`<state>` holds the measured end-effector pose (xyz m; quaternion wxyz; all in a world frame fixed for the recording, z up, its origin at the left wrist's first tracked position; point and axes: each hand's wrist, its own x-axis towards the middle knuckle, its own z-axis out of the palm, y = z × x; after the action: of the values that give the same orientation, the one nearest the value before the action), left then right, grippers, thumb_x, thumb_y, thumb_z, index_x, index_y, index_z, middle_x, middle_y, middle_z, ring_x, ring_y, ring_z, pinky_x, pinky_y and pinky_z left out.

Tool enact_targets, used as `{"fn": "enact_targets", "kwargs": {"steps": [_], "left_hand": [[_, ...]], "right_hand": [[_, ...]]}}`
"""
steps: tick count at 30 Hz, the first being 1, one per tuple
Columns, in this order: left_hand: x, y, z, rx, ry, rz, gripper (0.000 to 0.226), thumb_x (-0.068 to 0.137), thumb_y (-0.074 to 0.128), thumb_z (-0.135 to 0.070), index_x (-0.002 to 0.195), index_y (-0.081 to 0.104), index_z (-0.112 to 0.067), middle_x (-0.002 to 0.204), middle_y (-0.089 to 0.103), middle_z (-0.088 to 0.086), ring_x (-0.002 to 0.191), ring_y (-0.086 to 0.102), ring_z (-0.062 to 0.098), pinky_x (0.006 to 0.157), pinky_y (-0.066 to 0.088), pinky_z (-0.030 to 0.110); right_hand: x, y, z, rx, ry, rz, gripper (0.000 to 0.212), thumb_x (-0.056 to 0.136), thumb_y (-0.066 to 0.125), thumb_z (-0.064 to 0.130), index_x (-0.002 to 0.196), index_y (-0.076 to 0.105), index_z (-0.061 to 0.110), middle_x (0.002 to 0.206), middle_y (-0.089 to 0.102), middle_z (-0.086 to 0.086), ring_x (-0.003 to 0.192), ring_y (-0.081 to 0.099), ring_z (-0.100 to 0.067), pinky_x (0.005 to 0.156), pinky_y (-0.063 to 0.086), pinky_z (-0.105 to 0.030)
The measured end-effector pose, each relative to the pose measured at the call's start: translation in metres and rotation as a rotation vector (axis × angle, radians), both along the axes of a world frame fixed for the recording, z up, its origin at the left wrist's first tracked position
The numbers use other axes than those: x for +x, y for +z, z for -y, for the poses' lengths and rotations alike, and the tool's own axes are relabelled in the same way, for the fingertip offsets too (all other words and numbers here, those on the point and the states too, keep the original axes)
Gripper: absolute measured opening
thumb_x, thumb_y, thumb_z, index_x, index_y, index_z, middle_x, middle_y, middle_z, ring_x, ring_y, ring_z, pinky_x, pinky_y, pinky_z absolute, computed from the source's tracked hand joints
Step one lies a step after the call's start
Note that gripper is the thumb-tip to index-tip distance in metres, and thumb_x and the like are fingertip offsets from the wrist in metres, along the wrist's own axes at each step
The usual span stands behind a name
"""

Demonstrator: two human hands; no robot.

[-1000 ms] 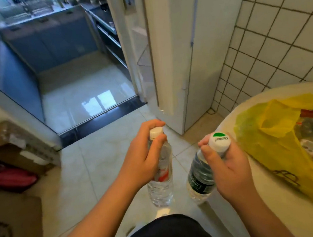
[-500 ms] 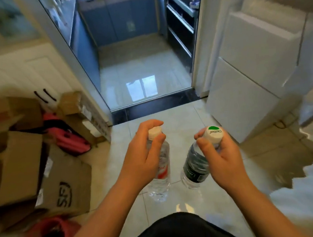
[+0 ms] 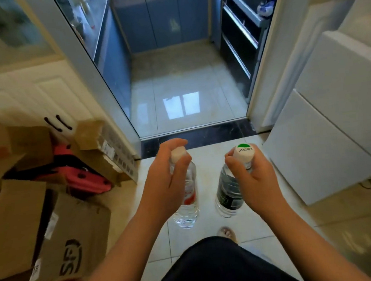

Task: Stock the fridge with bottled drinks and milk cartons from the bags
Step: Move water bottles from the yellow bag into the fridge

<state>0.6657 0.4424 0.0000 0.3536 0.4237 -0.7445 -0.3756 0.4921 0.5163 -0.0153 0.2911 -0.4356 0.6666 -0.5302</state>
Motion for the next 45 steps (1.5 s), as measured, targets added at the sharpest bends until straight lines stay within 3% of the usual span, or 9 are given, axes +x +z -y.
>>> {"fn": "enact_targets", "kwargs": {"steps": [6, 11, 14, 21, 27, 31, 35, 40, 45], "left_hand": [[-0.076, 0.016, 0.089, -0.088, -0.007, -0.050, 0.029, 0.099, 0.042, -0.045, 0.124, 0.048, -0.032, 0.105, 0.061, -0.011, 0.098, 0.062, 0.010, 0.085, 0.050, 0.018], [-0.147, 0.024, 0.152, -0.124, -0.091, -0.091, 0.025, 0.098, 0.041, -0.042, 0.122, 0.046, -0.036, 0.102, 0.062, -0.009, 0.094, 0.064, 0.011, 0.083, 0.054, 0.029], [-0.196, 0.024, 0.190, -0.116, -0.182, -0.127, 0.026, 0.097, 0.042, -0.041, 0.121, 0.047, -0.033, 0.103, 0.064, -0.005, 0.094, 0.065, 0.013, 0.082, 0.056, 0.038], [-0.324, 0.032, 0.278, -0.146, -0.451, -0.156, 0.021, 0.098, 0.041, -0.044, 0.114, 0.039, -0.058, 0.100, 0.061, -0.018, 0.091, 0.064, 0.004, 0.076, 0.057, 0.022], [-0.439, 0.051, 0.340, -0.126, -0.785, -0.197, 0.025, 0.099, 0.046, -0.037, 0.124, 0.045, -0.036, 0.108, 0.059, -0.013, 0.097, 0.063, 0.003, 0.073, 0.053, 0.013], [-0.501, 0.065, 0.348, -0.147, -0.963, -0.238, 0.024, 0.099, 0.044, -0.041, 0.123, 0.044, -0.041, 0.106, 0.056, -0.021, 0.097, 0.061, 0.005, 0.077, 0.055, 0.022], [-0.566, 0.084, 0.345, -0.158, -1.100, -0.320, 0.024, 0.099, 0.046, -0.036, 0.123, 0.046, -0.034, 0.115, 0.056, -0.013, 0.106, 0.060, 0.009, 0.091, 0.053, 0.033], [-0.638, 0.115, 0.329, -0.211, -1.196, -0.468, 0.024, 0.100, 0.052, -0.026, 0.124, 0.051, -0.024, 0.108, 0.056, -0.023, 0.101, 0.058, 0.001, 0.086, 0.048, 0.018], [-0.707, 0.149, 0.305, -0.260, -1.204, -0.611, 0.023, 0.099, 0.048, -0.037, 0.121, 0.046, -0.039, 0.107, 0.056, -0.030, 0.102, 0.061, 0.007, 0.087, 0.055, 0.037]], "right_hand": [[-0.071, 0.025, 0.088, -0.023, -0.052, -0.004, 0.053, 0.076, 0.049, 0.056, 0.105, 0.058, 0.013, 0.090, 0.061, 0.010, 0.084, 0.057, 0.010, 0.071, 0.042, -0.001], [-0.133, 0.034, 0.137, -0.039, -0.181, -0.006, 0.021, 0.091, 0.060, 0.027, 0.105, 0.059, 0.011, 0.087, 0.060, 0.012, 0.081, 0.057, 0.014, 0.068, 0.041, 0.000], [-0.171, 0.038, 0.161, -0.055, -0.263, -0.018, 0.017, 0.092, 0.060, 0.025, 0.102, 0.059, 0.012, 0.086, 0.062, 0.010, 0.079, 0.059, 0.010, 0.068, 0.042, -0.002], [-0.264, 0.050, 0.212, -0.107, -0.551, -0.096, 0.008, 0.092, 0.061, 0.015, 0.097, 0.059, 0.009, 0.082, 0.061, 0.006, 0.073, 0.058, 0.007, 0.065, 0.042, -0.004], [-0.339, 0.071, 0.243, -0.145, -0.845, -0.150, 0.004, 0.093, 0.061, 0.016, 0.095, 0.059, 0.018, 0.084, 0.062, 0.010, 0.075, 0.058, 0.007, 0.068, 0.044, -0.006], [-0.370, 0.079, 0.250, -0.148, -0.983, -0.198, 0.012, 0.093, 0.058, 0.022, 0.103, 0.060, 0.015, 0.089, 0.063, 0.010, 0.081, 0.060, 0.003, 0.069, 0.045, -0.007], [-0.405, 0.096, 0.247, -0.188, -1.109, -0.274, 0.016, 0.094, 0.061, 0.023, 0.101, 0.061, 0.009, 0.088, 0.064, 0.007, 0.080, 0.059, 0.001, 0.069, 0.045, -0.009], [-0.451, 0.126, 0.234, -0.264, -1.231, -0.376, 0.029, 0.086, 0.058, 0.034, 0.096, 0.060, 0.007, 0.083, 0.064, 0.002, 0.075, 0.058, -0.001, 0.067, 0.044, -0.011], [-0.507, 0.154, 0.214, -0.371, -1.274, -0.474, 0.042, 0.082, 0.055, 0.045, 0.093, 0.060, 0.005, 0.083, 0.063, -0.006, 0.075, 0.057, -0.008, 0.067, 0.046, -0.019]]}}
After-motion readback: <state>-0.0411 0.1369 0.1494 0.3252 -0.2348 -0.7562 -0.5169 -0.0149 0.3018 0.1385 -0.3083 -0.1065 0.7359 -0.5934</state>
